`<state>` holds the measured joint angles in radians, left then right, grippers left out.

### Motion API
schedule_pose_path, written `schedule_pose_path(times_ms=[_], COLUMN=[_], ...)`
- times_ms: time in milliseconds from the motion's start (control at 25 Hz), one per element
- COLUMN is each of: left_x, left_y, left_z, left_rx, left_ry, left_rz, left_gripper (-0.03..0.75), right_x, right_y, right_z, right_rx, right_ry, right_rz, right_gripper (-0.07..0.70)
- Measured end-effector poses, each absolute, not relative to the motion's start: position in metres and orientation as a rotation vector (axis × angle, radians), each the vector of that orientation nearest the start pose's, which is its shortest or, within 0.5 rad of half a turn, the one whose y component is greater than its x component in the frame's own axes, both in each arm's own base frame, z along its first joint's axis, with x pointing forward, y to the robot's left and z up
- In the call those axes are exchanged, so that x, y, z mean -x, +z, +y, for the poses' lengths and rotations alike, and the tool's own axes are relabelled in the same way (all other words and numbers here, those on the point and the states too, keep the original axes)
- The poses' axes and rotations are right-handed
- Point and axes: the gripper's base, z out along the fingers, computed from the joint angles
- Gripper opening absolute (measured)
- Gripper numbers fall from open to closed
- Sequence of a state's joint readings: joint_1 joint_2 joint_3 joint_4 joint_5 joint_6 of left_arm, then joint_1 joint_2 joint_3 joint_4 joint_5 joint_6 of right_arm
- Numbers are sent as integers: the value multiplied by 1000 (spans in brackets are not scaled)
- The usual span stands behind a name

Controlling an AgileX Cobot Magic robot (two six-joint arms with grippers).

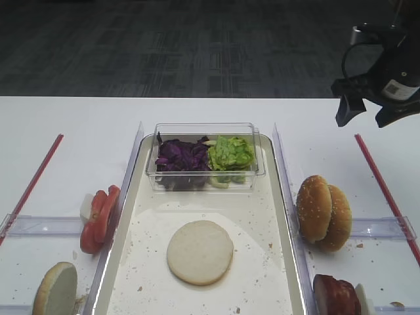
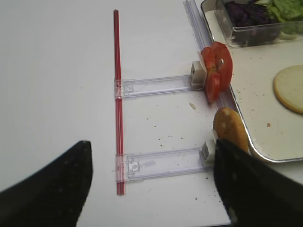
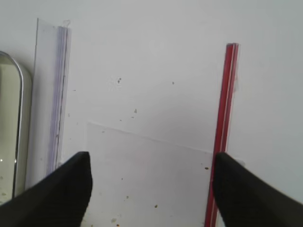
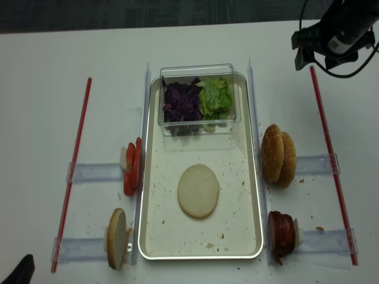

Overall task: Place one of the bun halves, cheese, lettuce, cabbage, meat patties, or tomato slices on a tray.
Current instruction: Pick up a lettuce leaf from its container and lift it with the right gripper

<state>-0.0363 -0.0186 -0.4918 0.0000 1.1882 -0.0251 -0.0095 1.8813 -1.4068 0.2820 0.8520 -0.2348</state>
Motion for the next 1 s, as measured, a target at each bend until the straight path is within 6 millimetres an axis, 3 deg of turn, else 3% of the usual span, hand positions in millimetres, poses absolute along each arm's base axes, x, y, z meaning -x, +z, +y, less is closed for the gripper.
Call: schedule_pose_path(times_ms=[440,720,1000], left_x=[13,13,13], left_y=[265,265,265], left_z=[0,0,0], left_rx=[-12,-12,-12], left_ry=[-35,-35,-35], left_rz=[2162,2162,2162], left_gripper=[492,492,492], right_x=[-395,-399,-393], right_y=[222,233,251], right_z=[22,65,123], right_rx=[183,368,568], right_ry=[307,321,353], right_rz=[2758,2704,2623], right_gripper=[552,552,552])
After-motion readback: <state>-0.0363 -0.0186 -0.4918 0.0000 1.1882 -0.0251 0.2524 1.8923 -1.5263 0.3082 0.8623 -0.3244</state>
